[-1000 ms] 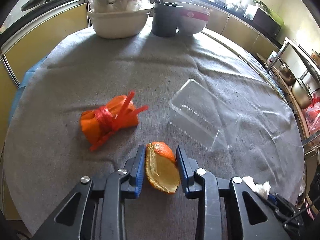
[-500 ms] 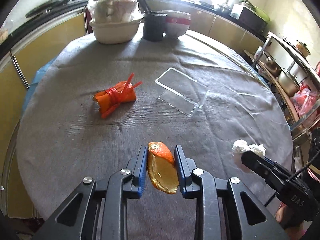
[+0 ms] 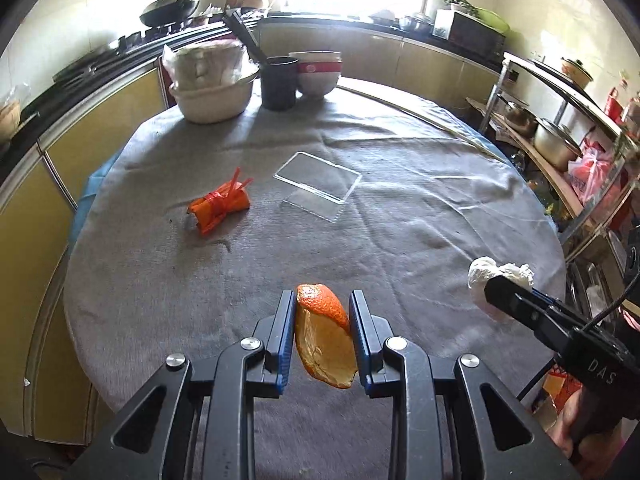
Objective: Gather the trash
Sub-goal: 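Carry the orange peel and white tissue over the red basket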
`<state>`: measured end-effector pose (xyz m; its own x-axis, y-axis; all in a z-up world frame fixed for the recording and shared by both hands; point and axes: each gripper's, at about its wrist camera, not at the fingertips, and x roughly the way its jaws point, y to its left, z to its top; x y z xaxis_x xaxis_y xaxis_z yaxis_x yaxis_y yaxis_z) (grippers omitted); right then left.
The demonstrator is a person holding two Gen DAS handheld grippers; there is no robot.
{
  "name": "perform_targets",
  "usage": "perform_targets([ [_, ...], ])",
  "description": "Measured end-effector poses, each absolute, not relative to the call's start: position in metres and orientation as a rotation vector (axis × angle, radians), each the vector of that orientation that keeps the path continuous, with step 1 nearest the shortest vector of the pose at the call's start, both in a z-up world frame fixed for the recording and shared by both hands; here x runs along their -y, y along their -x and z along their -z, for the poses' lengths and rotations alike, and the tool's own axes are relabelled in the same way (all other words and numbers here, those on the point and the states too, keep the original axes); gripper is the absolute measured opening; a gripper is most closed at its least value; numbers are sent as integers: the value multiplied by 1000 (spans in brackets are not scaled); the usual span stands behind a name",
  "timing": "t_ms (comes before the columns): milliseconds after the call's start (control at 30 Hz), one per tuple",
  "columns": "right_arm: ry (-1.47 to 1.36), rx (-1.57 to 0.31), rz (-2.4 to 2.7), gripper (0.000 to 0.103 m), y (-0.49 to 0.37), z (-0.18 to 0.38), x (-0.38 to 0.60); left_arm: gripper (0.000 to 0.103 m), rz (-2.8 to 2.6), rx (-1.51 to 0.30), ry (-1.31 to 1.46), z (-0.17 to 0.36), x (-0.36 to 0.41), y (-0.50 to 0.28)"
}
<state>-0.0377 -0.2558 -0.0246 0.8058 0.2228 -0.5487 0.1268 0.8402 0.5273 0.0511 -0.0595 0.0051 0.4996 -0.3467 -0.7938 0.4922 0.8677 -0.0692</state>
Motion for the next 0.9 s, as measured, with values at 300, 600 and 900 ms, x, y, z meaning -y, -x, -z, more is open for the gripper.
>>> perform_targets([
  [300, -580, -595, -26, 38, 75, 13, 269, 28, 512, -856, -275, -16, 82, -17],
  [600, -598, -558, 15, 38, 106, 11, 288, 28, 529, -801, -381, -20, 108, 11],
  [900, -641, -550, 55, 38, 132, 20, 310, 28, 560, -778, -446, -19, 133, 28],
])
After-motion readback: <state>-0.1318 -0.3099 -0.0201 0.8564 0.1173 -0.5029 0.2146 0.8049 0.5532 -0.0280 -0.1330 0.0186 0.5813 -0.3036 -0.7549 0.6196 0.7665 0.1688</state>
